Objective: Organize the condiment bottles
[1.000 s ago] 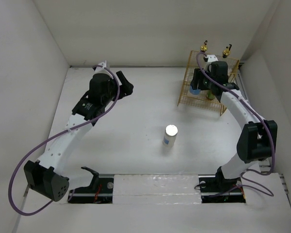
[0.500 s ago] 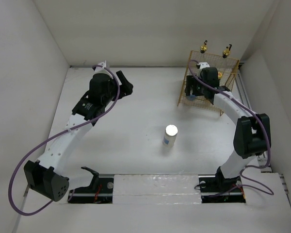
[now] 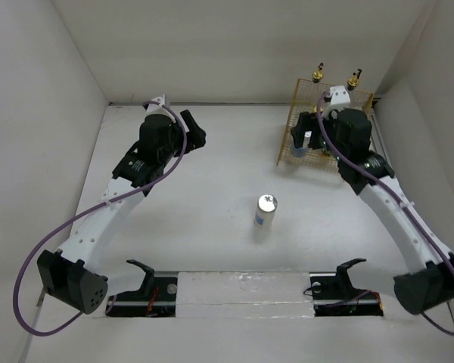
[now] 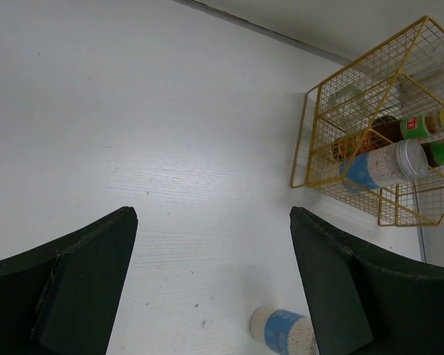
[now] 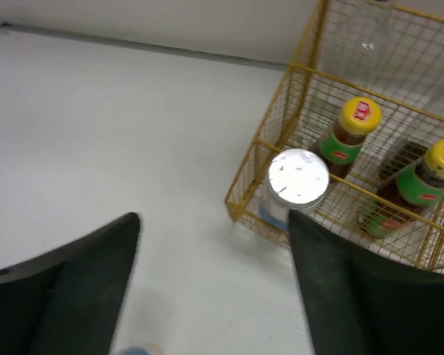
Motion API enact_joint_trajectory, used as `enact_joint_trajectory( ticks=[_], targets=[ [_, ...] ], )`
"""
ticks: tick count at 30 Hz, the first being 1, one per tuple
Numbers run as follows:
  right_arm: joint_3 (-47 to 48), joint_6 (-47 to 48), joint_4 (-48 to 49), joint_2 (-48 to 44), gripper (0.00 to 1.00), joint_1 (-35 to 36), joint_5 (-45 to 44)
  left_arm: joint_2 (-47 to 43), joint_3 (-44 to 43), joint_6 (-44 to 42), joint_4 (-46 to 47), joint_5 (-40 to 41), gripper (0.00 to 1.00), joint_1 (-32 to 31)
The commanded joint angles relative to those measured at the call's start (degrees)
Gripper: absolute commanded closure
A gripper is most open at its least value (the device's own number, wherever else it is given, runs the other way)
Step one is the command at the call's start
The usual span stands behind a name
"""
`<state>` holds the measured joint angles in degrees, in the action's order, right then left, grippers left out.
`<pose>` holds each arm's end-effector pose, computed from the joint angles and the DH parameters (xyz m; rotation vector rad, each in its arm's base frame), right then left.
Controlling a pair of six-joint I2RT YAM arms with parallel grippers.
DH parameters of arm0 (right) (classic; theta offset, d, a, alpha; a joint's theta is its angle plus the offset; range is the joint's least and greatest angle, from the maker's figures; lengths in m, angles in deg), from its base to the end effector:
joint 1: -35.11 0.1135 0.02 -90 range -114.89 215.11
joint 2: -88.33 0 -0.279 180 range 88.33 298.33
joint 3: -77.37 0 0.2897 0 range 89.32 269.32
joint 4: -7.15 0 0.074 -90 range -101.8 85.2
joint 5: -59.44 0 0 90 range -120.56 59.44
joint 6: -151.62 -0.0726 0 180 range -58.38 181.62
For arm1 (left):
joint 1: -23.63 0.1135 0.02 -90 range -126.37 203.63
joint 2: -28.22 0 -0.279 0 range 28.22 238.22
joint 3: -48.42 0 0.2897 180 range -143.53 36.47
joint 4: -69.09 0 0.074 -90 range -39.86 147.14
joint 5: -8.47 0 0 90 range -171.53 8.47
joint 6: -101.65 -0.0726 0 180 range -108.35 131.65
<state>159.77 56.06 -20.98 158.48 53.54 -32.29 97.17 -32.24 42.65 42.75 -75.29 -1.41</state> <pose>0.3321 0.1084 0.3973 -0.1870 1.8466 0.2639 0.3158 -0.1388 0.3958 -0.1752 1.8567 -0.5865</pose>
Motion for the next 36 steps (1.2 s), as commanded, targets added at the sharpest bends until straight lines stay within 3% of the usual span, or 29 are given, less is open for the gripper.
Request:
enact_joint_trajectory(
  ticks=[1,2,3,4,5,6,7,8,9,10,19,20,23,24,25,28,31,34,36],
  targets=[
    [-6.0,0.8,-4.0,-5.6,0.24,6.5,2.4,-0.7,-2.5,-1.2,0.7,0.9,0.19,-0.2],
    [-9.4,0.8,-4.6,-8.2,0.72,8.4,3.7,-1.2,-3.1,-1.2,0.7,1.4,0.19,-0.2],
    [-11.0,1.3,-5.3,-9.4,0.84,10.3,5.7,-1.2,-3.1,-1.2,0.7,1.4,0.23,-0.2],
    [-12.8,1.3,-6.0,-10.5,0.87,14.1,6.7,-1.2,-3.1,-1.2,0.7,1.4,0.24,-0.2],
    [-14.4,1.3,-6.7,-11.1,0.82,16.0,7.6,-1.7,-3.1,-1.2,0.7,1.4,0.24,-0.2],
    [-16.9,0.6,-7.3,-11.1,0.6,17.7,7.6,-1.7,-3.1,-1.2,0.1,1.4,0.24,-0.2],
    [-17.5,-0.1,-8.3,-11.1,0.44,19.2,7.6,-1.7,-3.1,-1.2,0.1,1.4,0.24,-0.2],
    [-18.2,-1.5,-10.3,-11.1,0.12,21.7,6.8,-2.2,-3.1,-1.7,0.1,1.9,0.24,-0.2],
    [-18.2,-1.5,-10.3,-10.6,0.03,22.9,6.7,-2.2,-3.1,-1.7,-0.5,1.9,0.24,-0.2],
    [-18.8,-2.1,-10.3,-10.6,0.0,23.7,6.7,-2.2,-3.1,-1.7,-0.5,1.9,0.23,-0.2],
    [-20.6,-4.2,-6.6,-2.7,0.02,25.9,4.2,-4.6,-2.0,-1.7,-1.0,2.5,0.22,-0.2],
    [-20.6,-4.2,-5.4,-1.5,0.16,25.9,3.5,-4.6,-2.0,-1.7,-1.0,2.5,0.22,-0.2],
    [-19.3,-4.8,-2.5,1.0,0.44,25.9,0.8,-5.1,-2.0,-1.7,-1.5,2.5,0.21,-0.2],
    [-18.0,-4.8,-3.4,1.0,0.64,25.9,-1.4,-5.1,-2.0,-1.7,-1.5,2.5,0.21,-0.2],
    [-16.3,-4.8,-5.9,1.0,0.69,25.9,-2.8,-5.1,-2.5,-1.7,-1.5,2.5,0.19,-0.2],
    [-10.1,-4.3,-8.4,-3.3,0.72,23.6,-7.1,-4.0,-3.2,-2.9,-1.5,2.5,0.18,-0.2],
    [-4.6,-3.8,-9.6,-8.0,0.75,15.5,-8.5,-2.5,-5.8,-3.4,-1.5,1.9,0.16,-0.2],
    [0.5,-3.2,-11.6,-8.6,0.76,5.8,-9.2,-2.0,-7.8,-3.4,-1.0,-0.3,0.0,-0.2],
    [2.3,-2.3,-12.2,-7.9,0.76,-0.3,-7.7,-1.4,-8.4,-3.4,-1.0,-1.5,0.0,-0.2]
  ],
)
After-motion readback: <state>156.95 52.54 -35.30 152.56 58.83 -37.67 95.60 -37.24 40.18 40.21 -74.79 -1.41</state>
